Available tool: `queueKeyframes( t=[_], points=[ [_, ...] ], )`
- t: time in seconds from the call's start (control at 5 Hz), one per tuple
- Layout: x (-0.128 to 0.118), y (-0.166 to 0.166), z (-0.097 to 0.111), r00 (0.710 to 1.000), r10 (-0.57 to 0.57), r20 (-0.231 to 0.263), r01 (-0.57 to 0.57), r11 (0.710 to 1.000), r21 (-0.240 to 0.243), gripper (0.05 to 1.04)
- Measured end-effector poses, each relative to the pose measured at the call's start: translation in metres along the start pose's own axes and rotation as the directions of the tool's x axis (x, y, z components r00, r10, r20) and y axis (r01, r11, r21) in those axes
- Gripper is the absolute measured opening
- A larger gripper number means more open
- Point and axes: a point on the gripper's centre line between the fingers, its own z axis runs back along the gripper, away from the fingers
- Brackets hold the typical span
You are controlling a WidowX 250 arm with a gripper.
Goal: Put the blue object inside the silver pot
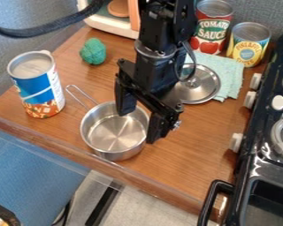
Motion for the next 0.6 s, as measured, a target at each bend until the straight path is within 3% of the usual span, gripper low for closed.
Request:
queueKeyframes(
  t=[0.2,0.6],
  points=[
    [-0.001,-0.002,-0.005,1.0,-0.003,-0.022,0.003,1.0,-0.009,1.001],
    [0.005,0.025,-0.011,0.999,0.031,-0.044,-0.033,0.999,-0.043,1.001]
  ],
)
